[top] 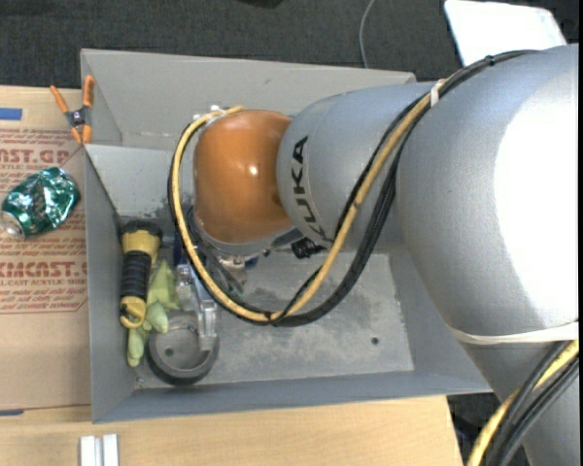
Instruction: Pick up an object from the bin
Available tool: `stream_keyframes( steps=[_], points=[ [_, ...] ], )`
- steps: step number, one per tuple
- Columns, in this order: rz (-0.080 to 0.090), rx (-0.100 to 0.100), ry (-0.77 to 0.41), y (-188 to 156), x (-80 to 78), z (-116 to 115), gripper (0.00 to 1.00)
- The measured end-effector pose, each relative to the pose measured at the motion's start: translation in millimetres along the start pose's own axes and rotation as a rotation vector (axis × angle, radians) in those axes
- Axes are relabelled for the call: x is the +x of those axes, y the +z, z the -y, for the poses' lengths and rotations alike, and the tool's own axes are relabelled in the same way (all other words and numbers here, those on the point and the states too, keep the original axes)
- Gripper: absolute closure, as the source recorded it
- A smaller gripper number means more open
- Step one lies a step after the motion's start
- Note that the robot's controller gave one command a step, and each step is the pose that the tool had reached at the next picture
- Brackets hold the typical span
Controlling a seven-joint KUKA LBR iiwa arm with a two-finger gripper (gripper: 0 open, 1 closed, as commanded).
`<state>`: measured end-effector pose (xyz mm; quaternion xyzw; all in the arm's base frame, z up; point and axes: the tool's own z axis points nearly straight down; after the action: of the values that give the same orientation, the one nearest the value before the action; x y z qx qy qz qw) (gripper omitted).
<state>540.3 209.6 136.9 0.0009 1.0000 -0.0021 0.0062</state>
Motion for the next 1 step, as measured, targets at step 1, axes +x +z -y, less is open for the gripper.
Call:
stream_keyframes(
  steps=[1],
  points=[
    [0.000,-0.001,0.001,-1.8,0.0,0.2,0.00]
  ],
)
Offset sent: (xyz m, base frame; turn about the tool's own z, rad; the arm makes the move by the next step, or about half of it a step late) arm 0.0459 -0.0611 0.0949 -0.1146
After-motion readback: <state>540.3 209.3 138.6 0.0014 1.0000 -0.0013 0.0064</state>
